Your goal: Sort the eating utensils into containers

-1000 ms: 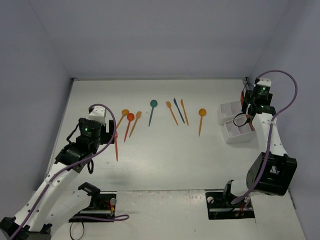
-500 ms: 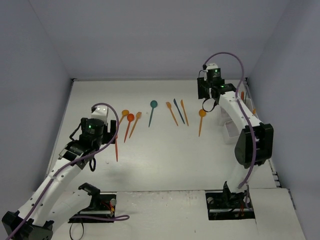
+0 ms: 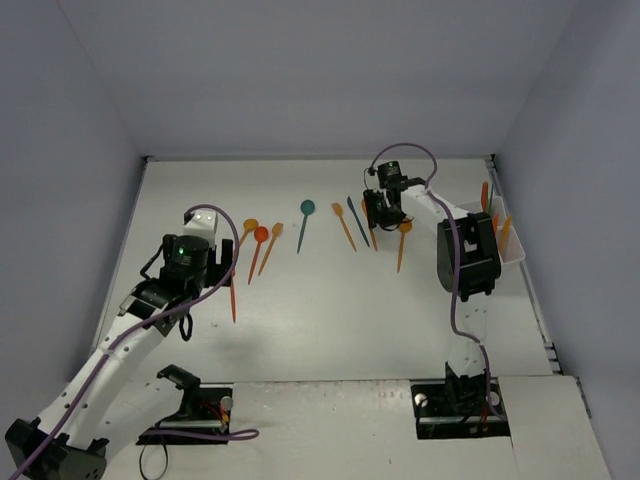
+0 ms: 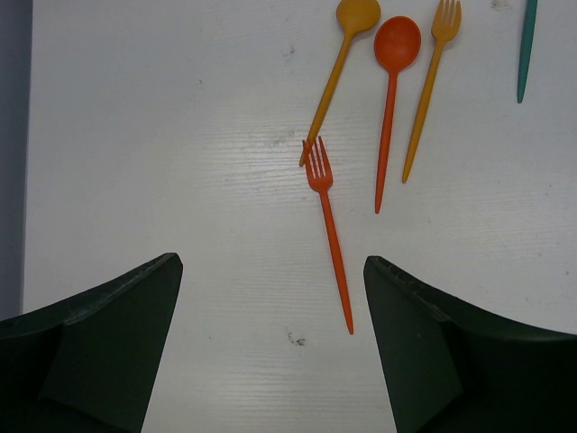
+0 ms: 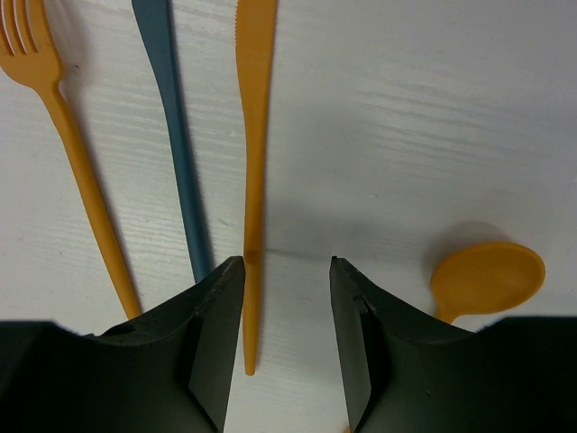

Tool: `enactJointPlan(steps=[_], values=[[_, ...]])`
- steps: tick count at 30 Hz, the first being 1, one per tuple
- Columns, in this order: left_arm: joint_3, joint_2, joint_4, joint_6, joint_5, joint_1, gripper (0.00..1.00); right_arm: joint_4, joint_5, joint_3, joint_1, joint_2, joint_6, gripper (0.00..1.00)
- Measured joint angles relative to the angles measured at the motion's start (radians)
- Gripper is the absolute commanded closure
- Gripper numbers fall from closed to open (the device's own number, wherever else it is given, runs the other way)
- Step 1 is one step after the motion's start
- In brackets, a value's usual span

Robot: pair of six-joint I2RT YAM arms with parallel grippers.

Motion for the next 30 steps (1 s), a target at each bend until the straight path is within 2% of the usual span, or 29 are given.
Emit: enactJointPlan(steps=[5,10,17,19,21,23,25,30], values=[[0.0,0.002,0.0,0.0,0.0,0.0,0.2,0.002,-0.005,0.01,0.002,0.003,0.002,0.63],[0.0,0.005,0.001,0.0,0.001,0.0,0.2,0.008,0.001,0.005,0.008,0.016,0.002,0.72],[0.0,0.008,0.001,0.0,0.003,0.0,0.2,0.083,0.021,-0.049,0.03,0.01,-0.002,0.76],[0.0,0.008,0.002,0.0,0.006,0.0,0.2,0.11,0.033,-0.074,0.034,-0.001,-0.004,0.8],[0.0,0.009,0.002,0.0,0.009,0.0,0.2,0.137,0.044,-0.099,0.034,-0.014,0.0,0.9],[0.0,0.01,0.003,0.0,0.012,0.0,0.2,0.165,0.051,-0.134,0.034,-0.032,0.006,0.97],[0.0,0.01,0.003,0.0,0.016,0.001,0.2,0.195,0.056,-0.194,0.034,-0.068,0.022,1.0],[0.0,0.01,0.004,0.0,0.023,0.0,0.2,0.203,0.072,-0.395,0.042,-0.213,0.073,1.0]])
